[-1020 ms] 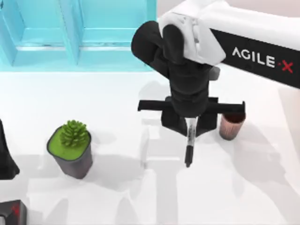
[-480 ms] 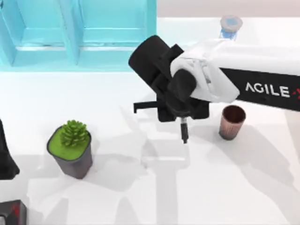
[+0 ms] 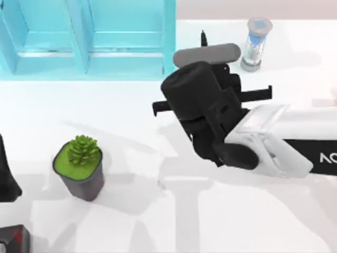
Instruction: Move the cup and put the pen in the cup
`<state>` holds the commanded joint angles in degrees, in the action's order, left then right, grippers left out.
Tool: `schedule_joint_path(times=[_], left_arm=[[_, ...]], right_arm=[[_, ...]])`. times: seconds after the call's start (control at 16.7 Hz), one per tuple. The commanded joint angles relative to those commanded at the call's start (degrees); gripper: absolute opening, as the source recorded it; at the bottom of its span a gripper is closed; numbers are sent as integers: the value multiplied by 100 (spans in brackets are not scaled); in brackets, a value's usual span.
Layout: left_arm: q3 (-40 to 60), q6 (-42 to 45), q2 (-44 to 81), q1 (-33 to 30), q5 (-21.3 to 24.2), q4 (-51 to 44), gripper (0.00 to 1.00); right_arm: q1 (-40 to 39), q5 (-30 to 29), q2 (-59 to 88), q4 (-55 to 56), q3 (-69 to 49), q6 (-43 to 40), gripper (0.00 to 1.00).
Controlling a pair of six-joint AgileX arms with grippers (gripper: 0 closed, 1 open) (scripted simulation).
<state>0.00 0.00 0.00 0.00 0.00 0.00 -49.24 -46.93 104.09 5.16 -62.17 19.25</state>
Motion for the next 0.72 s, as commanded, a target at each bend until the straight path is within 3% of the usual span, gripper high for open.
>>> schedule_joint_path(times=[0.42,0.72], left_arm=[[0,0,0,0,0,0,100],[0,0,0,0,0,0,100]], right_arm=[[-395,-1678,-894,3693,1831,-1580,0],[-592,-2419,-1299,5401,2677,-2328,0]])
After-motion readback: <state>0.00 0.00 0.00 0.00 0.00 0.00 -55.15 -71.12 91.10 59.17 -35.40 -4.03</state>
